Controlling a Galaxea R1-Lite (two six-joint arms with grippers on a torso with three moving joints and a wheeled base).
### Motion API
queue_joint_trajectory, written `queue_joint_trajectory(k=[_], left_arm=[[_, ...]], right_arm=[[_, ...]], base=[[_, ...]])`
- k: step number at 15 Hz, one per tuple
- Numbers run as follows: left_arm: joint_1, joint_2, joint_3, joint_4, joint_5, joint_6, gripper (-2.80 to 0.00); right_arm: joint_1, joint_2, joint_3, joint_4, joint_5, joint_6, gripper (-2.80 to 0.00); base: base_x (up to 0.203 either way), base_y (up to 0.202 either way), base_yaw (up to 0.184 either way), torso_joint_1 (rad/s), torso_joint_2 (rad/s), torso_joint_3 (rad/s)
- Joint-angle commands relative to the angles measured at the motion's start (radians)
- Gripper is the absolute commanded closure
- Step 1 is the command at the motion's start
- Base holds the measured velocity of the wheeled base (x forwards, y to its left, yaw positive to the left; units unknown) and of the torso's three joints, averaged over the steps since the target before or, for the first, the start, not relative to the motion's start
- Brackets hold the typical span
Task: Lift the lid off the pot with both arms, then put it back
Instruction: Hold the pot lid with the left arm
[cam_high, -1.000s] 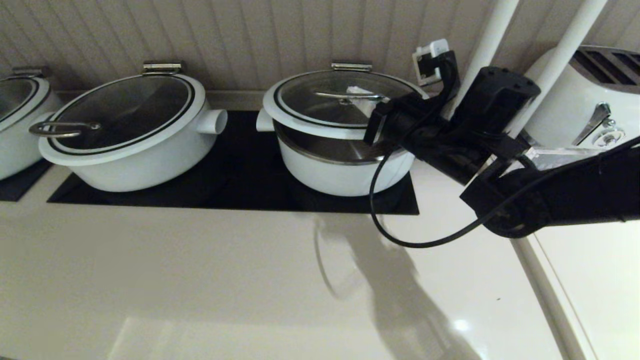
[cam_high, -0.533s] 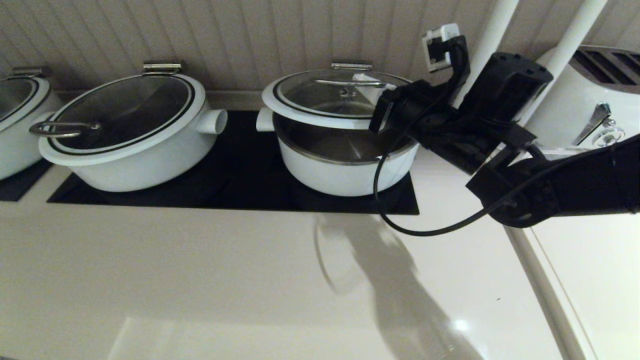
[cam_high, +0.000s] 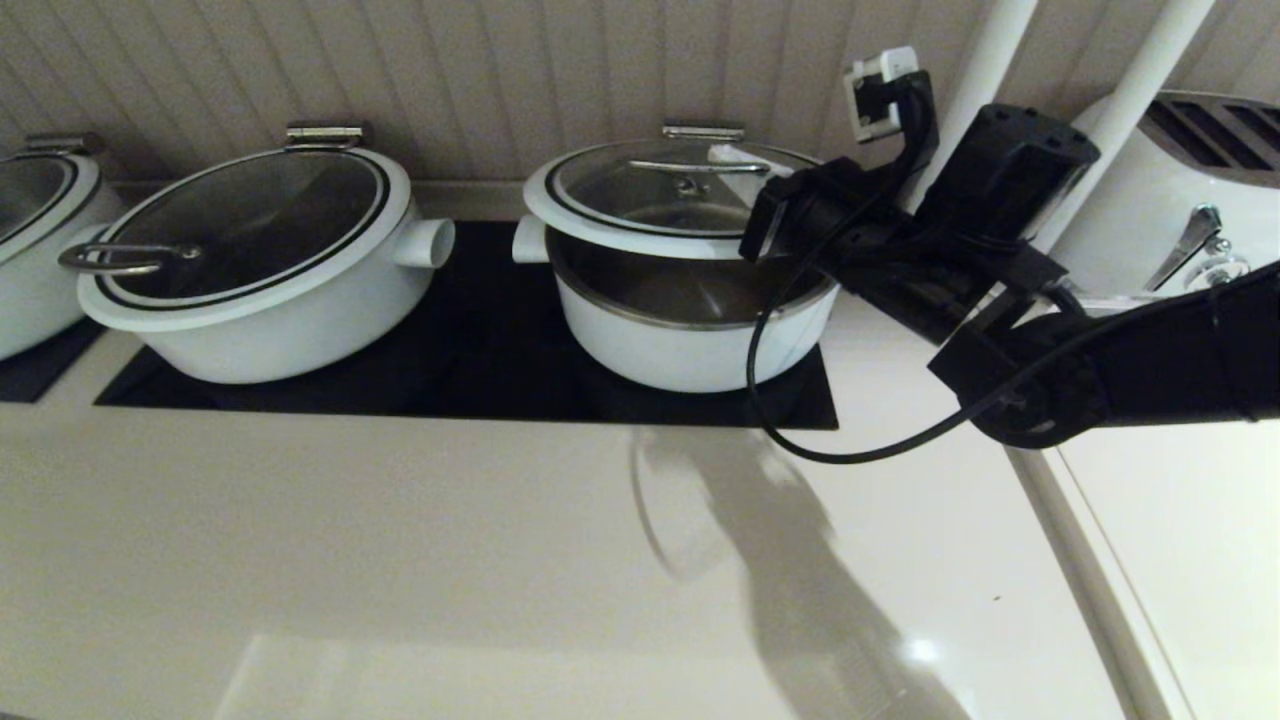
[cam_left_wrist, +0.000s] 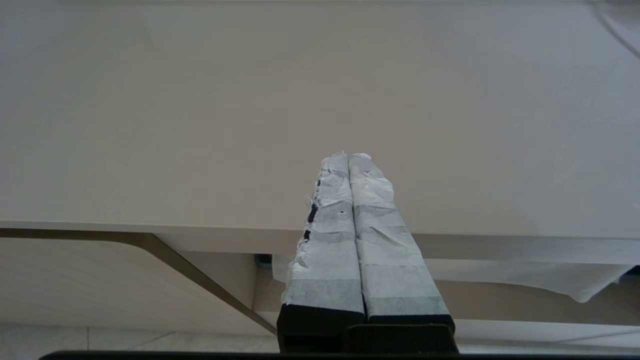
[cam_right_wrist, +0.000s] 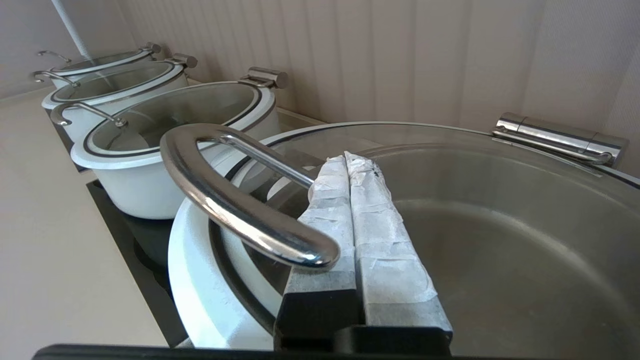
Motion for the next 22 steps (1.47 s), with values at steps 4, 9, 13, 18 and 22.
queue_joint_trajectory(k=[4,9,13,18,22], left_arm=[[0.000,0.001,0.000,-0.002,0.000,0.001,0.00],[0.000,0.001,0.000,0.001,-0.003,0.020,0.00],[0.000,0.001,-0.016,0.001,-0.037,0.095,0.00],[0.000,0.067,-0.130,0.005,-0.103,0.083,0.00],[-0.013,0.312,-0.232,-0.099,-0.149,0.085,0.00]], right_arm=[[0.000,0.005,-0.004,-0.005,0.002,0.000,0.00],[-0.003,0.006,-0.006,-0.005,0.002,0.001,0.00],[-0.004,0.013,-0.014,-0.005,0.002,0.001,0.00],[-0.004,0.013,-0.017,-0.005,0.002,0.001,0.00],[-0.004,0.014,-0.024,-0.005,0.002,0.001,0.00]], base=[[0.000,0.000,0.000,0.000,0.00,0.000],[0.000,0.000,0.000,0.000,0.00,0.000],[0.000,0.000,0.000,0.000,0.00,0.000],[0.000,0.000,0.000,0.000,0.00,0.000],[0.000,0.000,0.000,0.000,0.00,0.000]])
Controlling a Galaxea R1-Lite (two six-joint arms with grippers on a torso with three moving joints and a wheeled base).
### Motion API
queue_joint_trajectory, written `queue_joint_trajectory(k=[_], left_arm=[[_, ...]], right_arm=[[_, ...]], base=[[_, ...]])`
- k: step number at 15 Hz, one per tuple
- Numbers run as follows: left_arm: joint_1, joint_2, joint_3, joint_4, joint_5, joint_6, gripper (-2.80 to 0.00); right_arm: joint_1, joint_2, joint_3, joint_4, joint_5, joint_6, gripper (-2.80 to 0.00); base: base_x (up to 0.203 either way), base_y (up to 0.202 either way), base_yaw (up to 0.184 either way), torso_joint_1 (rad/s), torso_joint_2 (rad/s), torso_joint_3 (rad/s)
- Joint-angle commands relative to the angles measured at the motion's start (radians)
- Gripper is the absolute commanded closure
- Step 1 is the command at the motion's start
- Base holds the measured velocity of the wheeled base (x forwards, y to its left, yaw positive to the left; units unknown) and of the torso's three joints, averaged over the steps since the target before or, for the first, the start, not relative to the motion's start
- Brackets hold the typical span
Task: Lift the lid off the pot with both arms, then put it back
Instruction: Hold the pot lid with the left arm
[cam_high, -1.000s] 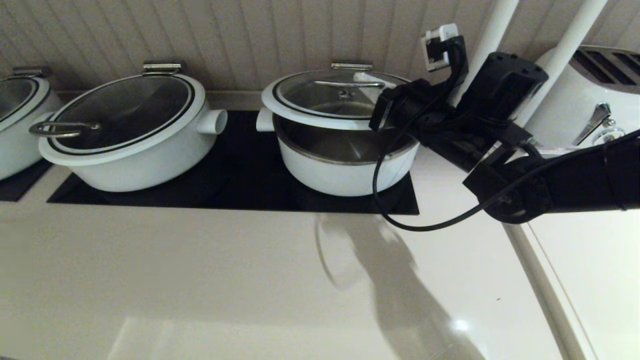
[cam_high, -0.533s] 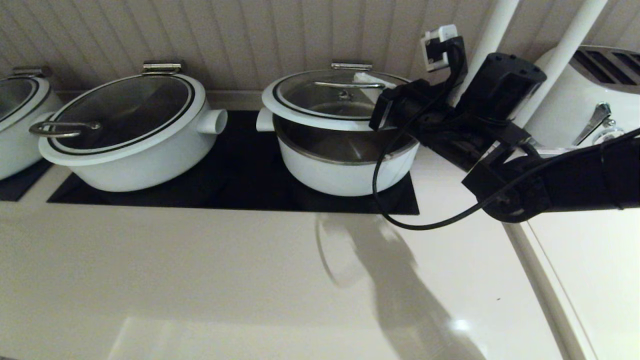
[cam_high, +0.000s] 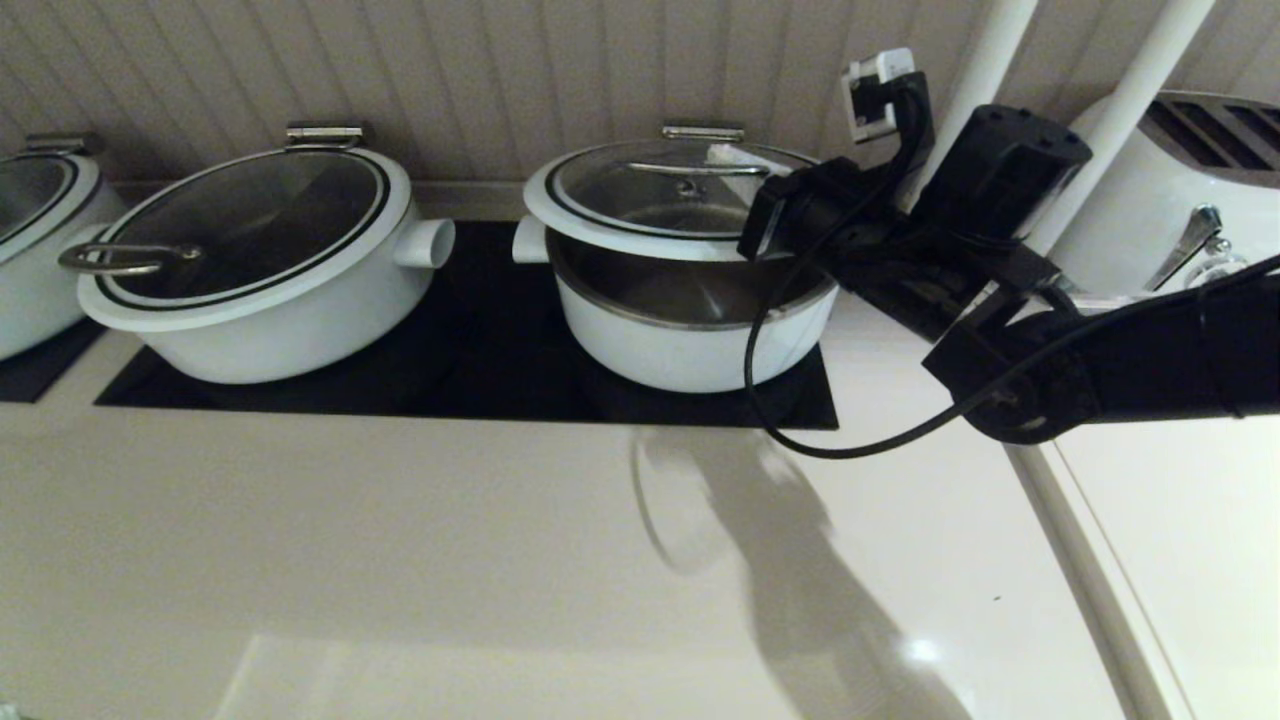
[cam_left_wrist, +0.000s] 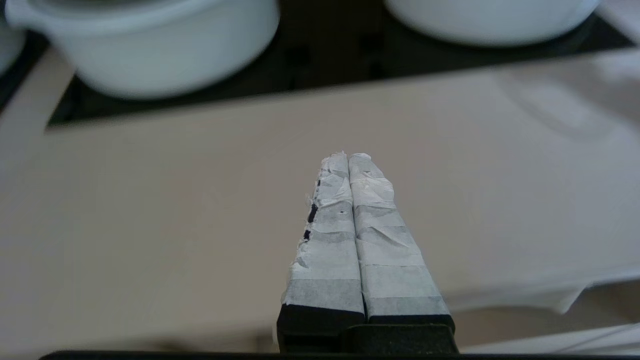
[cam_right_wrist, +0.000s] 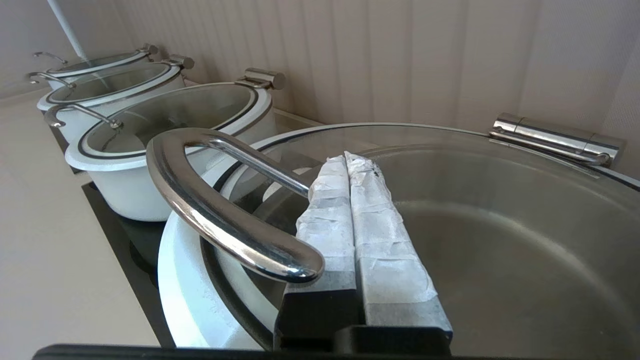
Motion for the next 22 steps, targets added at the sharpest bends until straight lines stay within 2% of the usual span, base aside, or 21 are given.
queue_joint_trajectory(k=[1,6,11,15,19,22], left_arm=[[-0.008,0.226,-0.046,-0.096,-0.007,0.002,0.00],[-0.038,0.668,-0.187,-0.403,-0.017,0.008,0.00],[-0.199,0.966,-0.239,-0.636,-0.015,0.011,0.00],[-0.287,1.215,-0.362,-0.771,-0.006,0.011,0.00],[-0.392,1.439,-0.537,-0.860,0.064,0.003,0.00],[-0.446,1.590,-0.629,-0.982,0.106,-0.012,0.00]], right_arm=[[0.001,0.001,-0.012,-0.004,0.002,0.000,0.00],[0.001,0.014,-0.062,0.029,0.002,0.000,0.00],[0.001,0.026,-0.062,0.027,0.002,0.000,0.00],[0.001,0.028,-0.064,0.027,0.002,0.000,0.00],[0.001,0.036,-0.065,0.027,0.003,0.000,0.00],[0.001,0.044,-0.078,0.029,0.003,0.000,0.00]], base=[[0.000,0.000,0.000,0.000,0.00,0.000],[0.000,0.000,0.000,0.000,0.00,0.000],[0.000,0.000,0.000,0.000,0.00,0.000],[0.000,0.000,0.000,0.000,0.00,0.000],[0.000,0.000,0.000,0.000,0.00,0.000],[0.000,0.000,0.000,0.000,0.00,0.000]])
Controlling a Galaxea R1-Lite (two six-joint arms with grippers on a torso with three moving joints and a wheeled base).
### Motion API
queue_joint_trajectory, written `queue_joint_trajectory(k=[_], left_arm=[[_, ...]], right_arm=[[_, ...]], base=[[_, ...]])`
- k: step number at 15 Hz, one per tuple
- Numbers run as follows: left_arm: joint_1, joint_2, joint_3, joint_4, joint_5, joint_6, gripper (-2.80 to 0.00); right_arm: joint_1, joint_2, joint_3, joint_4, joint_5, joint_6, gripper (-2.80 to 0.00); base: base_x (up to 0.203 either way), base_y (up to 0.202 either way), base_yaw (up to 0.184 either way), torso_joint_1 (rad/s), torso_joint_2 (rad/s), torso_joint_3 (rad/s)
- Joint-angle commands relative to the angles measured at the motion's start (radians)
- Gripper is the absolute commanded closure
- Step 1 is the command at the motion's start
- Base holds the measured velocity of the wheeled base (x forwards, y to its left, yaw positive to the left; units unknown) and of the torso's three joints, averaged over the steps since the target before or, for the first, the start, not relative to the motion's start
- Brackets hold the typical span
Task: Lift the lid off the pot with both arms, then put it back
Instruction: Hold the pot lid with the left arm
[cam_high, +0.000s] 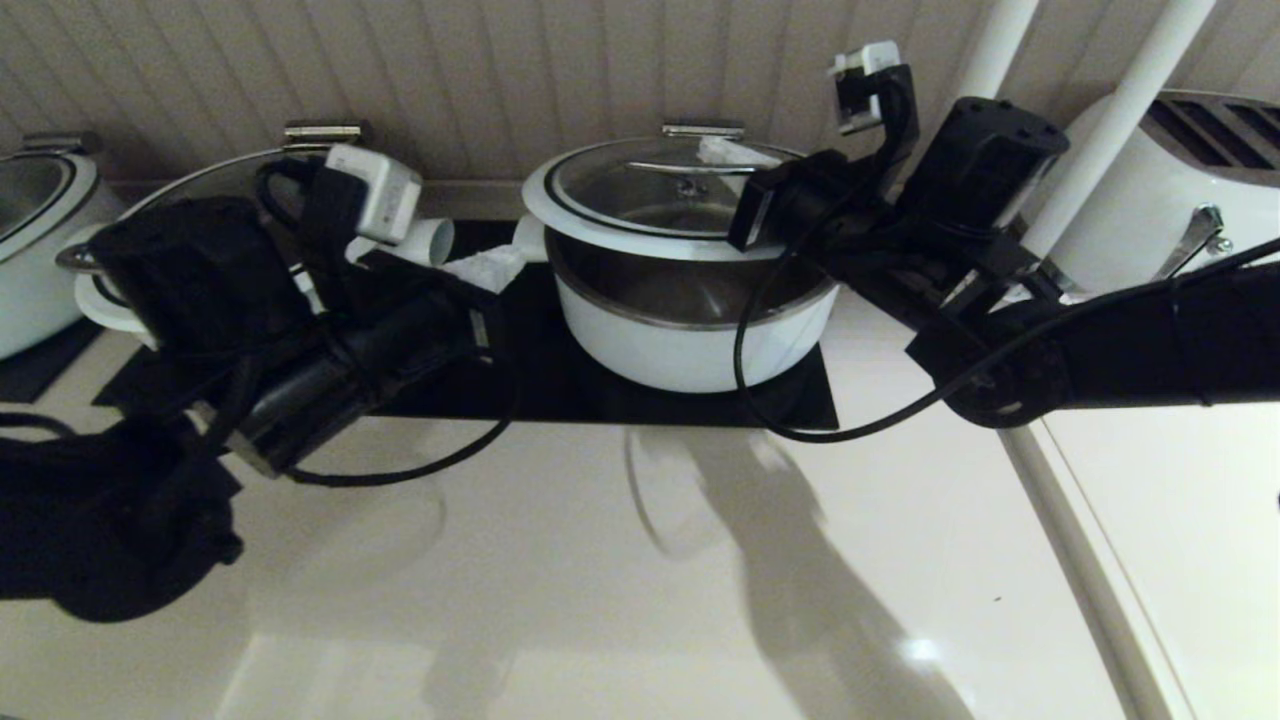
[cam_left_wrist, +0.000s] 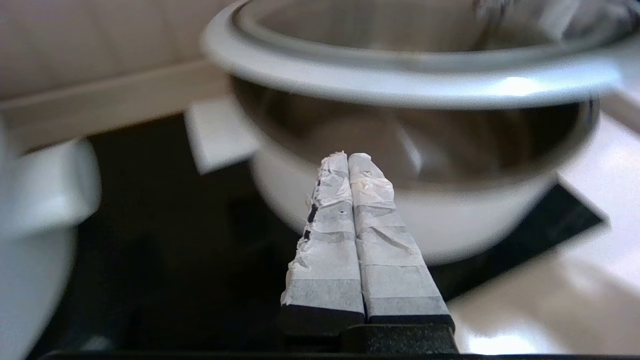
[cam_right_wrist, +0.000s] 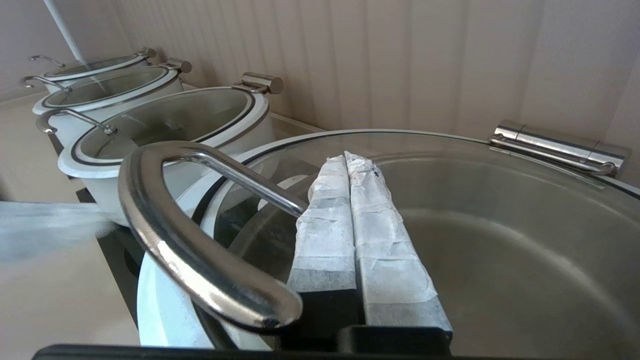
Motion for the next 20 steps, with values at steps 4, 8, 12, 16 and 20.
queue_joint_trajectory(k=[4,8,12,16,20], left_arm=[[-0.068,0.237,-0.142,-0.080,0.070,-0.030,0.00],[-0.087,0.294,-0.212,-0.080,0.072,-0.034,0.00],[-0.087,0.319,-0.286,-0.070,0.071,-0.032,0.00],[-0.085,0.323,-0.293,-0.071,0.071,-0.032,0.00],[-0.084,0.335,-0.332,-0.068,0.071,-0.033,0.00]], right_arm=[[0.001,0.010,-0.003,-0.007,0.000,0.001,0.00],[0.001,0.008,-0.003,-0.009,0.000,0.003,0.00],[0.001,0.004,-0.003,-0.009,0.000,0.003,0.00],[0.001,0.001,-0.003,-0.010,0.000,0.003,0.00],[0.001,-0.005,-0.003,-0.010,-0.001,0.003,0.00]], base=[[0.000,0.000,0.000,0.000,0.00,0.000],[0.000,0.000,0.000,0.000,0.00,0.000],[0.000,0.000,0.000,0.000,0.00,0.000],[0.000,0.000,0.000,0.000,0.00,0.000],[0.000,0.000,0.000,0.000,0.00,0.000]])
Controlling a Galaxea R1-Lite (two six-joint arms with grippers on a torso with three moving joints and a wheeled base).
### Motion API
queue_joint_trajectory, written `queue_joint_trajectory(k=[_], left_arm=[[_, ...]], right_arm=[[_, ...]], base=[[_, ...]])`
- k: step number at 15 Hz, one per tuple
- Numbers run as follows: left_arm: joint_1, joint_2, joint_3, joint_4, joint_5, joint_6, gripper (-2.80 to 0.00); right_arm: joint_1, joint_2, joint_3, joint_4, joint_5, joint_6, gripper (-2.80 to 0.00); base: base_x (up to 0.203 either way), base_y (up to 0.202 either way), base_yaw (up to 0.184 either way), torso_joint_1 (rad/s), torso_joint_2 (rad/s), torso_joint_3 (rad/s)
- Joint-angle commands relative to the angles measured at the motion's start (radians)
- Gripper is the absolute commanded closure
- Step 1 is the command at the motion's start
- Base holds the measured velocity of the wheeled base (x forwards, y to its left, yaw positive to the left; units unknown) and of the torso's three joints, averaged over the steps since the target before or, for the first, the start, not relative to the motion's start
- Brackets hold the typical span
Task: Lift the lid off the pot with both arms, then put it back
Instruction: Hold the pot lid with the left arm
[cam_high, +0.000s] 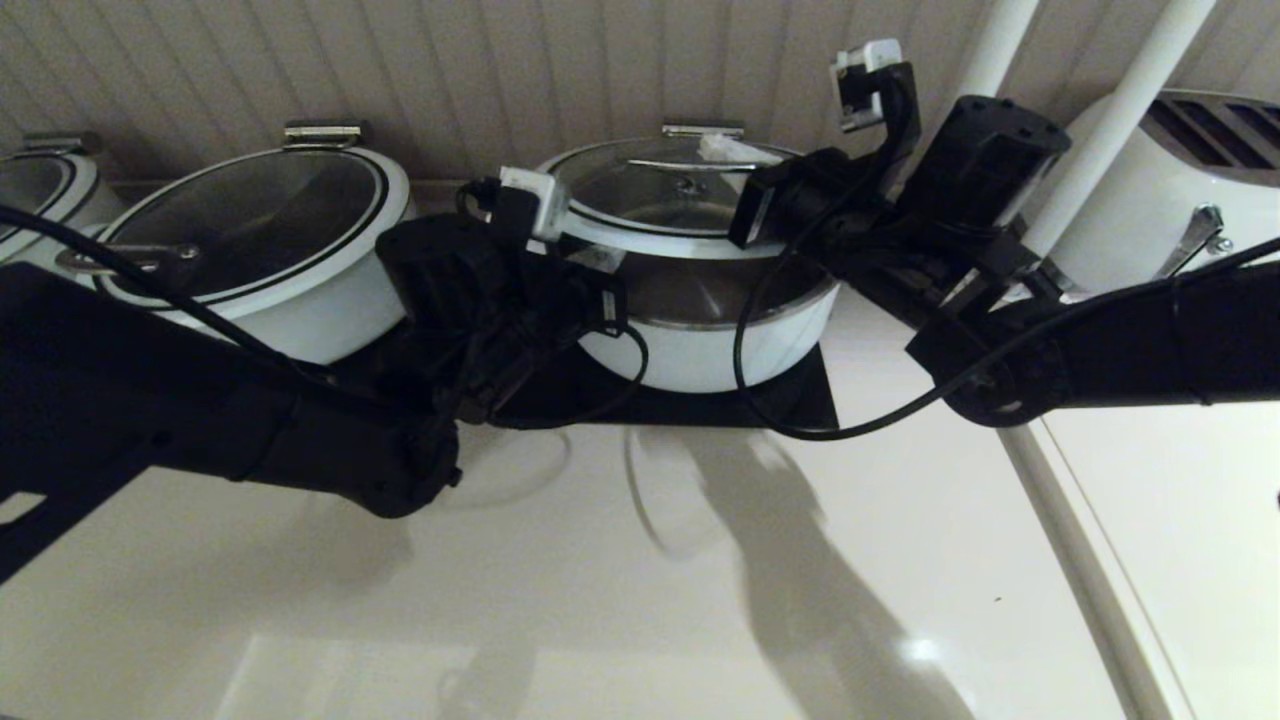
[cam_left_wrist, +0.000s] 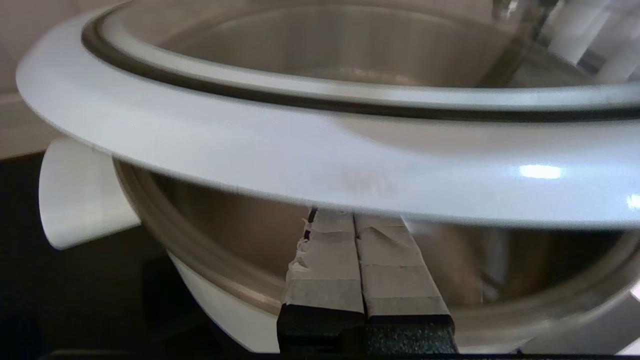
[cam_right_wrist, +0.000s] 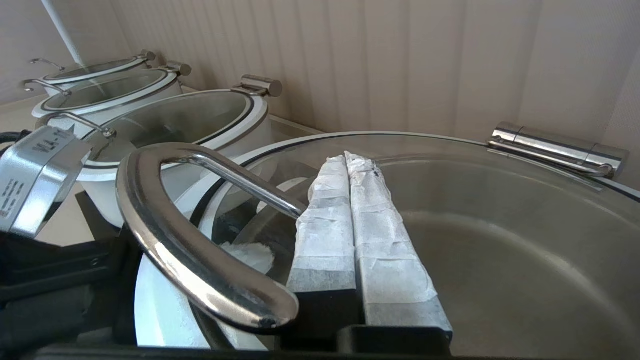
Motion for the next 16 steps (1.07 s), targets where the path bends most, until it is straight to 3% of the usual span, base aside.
queue_joint_trajectory(k=[1,16], left_arm=[[0.000,0.009,-0.024,-0.005,0.001,0.000,0.00],[0.004,0.006,-0.039,-0.005,0.001,-0.001,0.00]], right_arm=[[0.001,-0.004,0.002,-0.007,0.002,0.000,0.00],[0.001,-0.057,0.061,0.034,0.004,-0.005,0.00]], base=[[0.000,0.000,0.000,0.000,0.00,0.000],[0.000,0.000,0.000,0.000,0.00,0.000]])
